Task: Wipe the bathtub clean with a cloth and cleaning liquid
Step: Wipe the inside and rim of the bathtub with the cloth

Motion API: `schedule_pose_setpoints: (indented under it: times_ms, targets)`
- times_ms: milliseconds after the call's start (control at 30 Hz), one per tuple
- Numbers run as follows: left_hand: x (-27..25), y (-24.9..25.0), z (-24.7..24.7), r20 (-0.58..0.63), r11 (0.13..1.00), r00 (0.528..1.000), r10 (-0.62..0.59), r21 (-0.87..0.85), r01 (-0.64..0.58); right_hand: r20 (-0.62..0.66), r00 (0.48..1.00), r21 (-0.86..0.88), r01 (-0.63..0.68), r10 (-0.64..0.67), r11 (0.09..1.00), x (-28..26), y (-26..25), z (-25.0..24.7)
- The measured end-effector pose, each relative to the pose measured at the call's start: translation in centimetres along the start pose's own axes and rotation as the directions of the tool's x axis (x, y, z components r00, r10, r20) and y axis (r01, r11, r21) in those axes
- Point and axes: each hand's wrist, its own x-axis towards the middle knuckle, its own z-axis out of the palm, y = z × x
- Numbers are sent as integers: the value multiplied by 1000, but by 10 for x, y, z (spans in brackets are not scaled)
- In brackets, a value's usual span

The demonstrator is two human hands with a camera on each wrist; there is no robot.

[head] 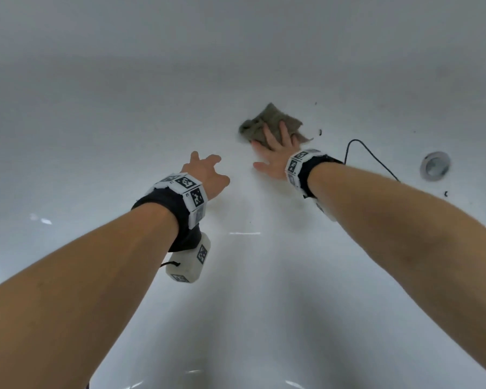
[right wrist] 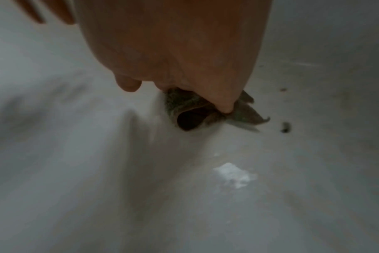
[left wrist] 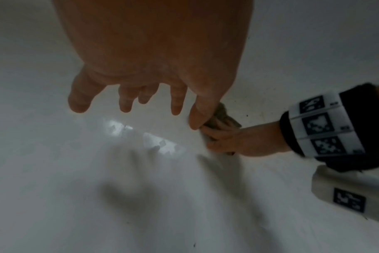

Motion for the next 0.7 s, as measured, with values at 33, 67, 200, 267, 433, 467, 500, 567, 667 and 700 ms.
schedule_pose_setpoints:
  times_ms: [33,67,200,267,433,467,500,567,667,700]
  targets:
    - [-1,2,1,-5,1000,1000,-3,-1,3,9,998,-45,63,-63,997,-1,-10,10]
    - [-2,5,3,-10,1000,1000,-6,-4,6,22,994,-74,111,-110,991,-3,-16,18]
    - [1,16,8,-26,999,999,-31,-8,31,35,982,-104,190,-187,976,-4,-9,21]
    - [4,23,10,-14,999,999,-40,2,40,-2,985,-98,170,-171,981,-1,7,11]
    - [11,43,18,2,998,999,-42,48,42,-139,990,12,-23,24,1000,10,64,-21]
    - [13,46,20,8,998,999,-42,53,41,-144,988,42,-53,58,998,9,78,-26]
    - [15,49,23,17,998,999,-42,55,41,-139,986,67,-81,90,994,6,92,-28]
    - [18,55,28,35,998,999,-39,51,37,-122,983,97,-125,137,987,-3,116,-25]
    - [19,59,37,51,999,998,-35,33,33,-109,981,112,-146,158,983,-23,136,1]
    - [17,60,40,54,999,998,-32,37,30,-93,985,104,-138,147,985,-33,137,14]
